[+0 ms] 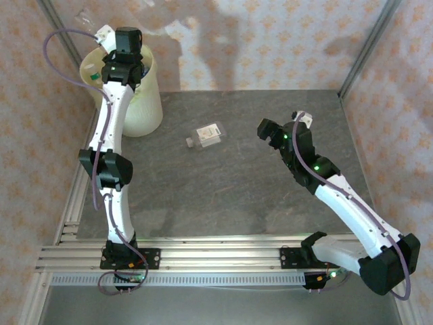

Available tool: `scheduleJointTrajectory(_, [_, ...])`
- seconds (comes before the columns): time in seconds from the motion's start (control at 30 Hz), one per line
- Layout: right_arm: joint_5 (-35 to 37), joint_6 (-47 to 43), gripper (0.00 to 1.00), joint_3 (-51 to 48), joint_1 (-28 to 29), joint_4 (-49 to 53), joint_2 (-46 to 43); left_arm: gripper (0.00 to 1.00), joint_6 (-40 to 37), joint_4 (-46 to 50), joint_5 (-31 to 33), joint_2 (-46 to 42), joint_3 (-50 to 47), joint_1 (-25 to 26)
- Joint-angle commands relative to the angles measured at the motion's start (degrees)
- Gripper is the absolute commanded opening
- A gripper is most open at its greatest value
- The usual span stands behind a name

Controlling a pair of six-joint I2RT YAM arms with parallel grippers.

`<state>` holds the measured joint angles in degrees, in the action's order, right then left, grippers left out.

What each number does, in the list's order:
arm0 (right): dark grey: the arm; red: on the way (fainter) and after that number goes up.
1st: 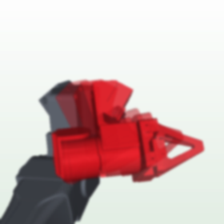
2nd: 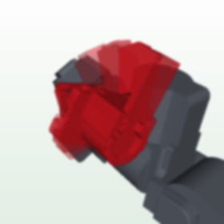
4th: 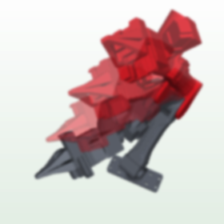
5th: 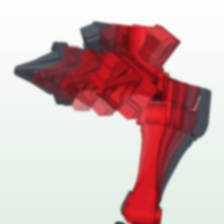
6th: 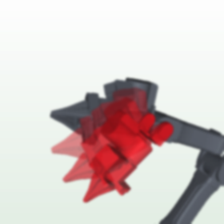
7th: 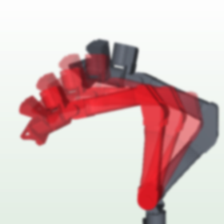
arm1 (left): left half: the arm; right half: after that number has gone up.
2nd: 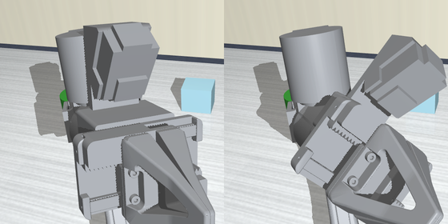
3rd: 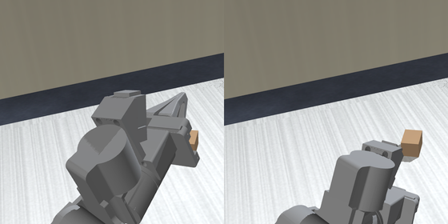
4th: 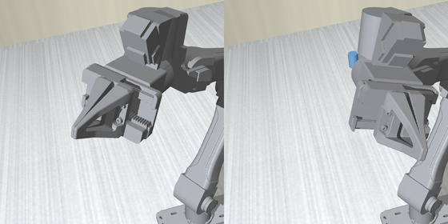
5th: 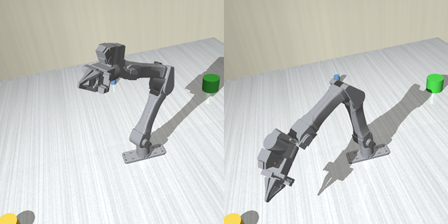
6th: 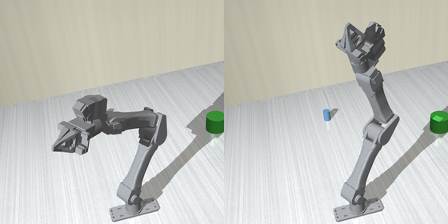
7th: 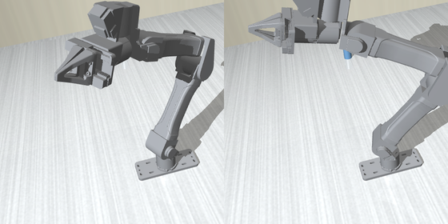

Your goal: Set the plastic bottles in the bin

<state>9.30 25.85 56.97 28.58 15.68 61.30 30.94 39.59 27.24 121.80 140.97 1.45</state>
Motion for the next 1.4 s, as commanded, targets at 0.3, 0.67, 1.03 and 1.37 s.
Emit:
scheduleJointTrajectory(0.3, [1.2,-0.7,0.99,-0.2,0.0,0.7,-0.5,0.80,5.1,10.4,-11.6,4.1,7.4,-3.1])
scheduleJointTrajectory(0.67, [1.4,-0.4,0.99,-1.1,0.0,0.8,-0.6,1.00,4.0,11.3,-15.5,2.3,10.4,-3.1])
scheduleJointTrajectory(1.03, [2.5,0.1,0.99,-1.7,0.0,0.5,-0.4,1.00,-4.8,9.3,-24.4,-2.3,4.7,5.1])
scheduleJointTrajectory(1.37, [2.6,0.3,0.99,-1.1,-0.1,0.8,0.0,1.00,-33.4,10.6,-31.1,-5.2,-9.8,22.4])
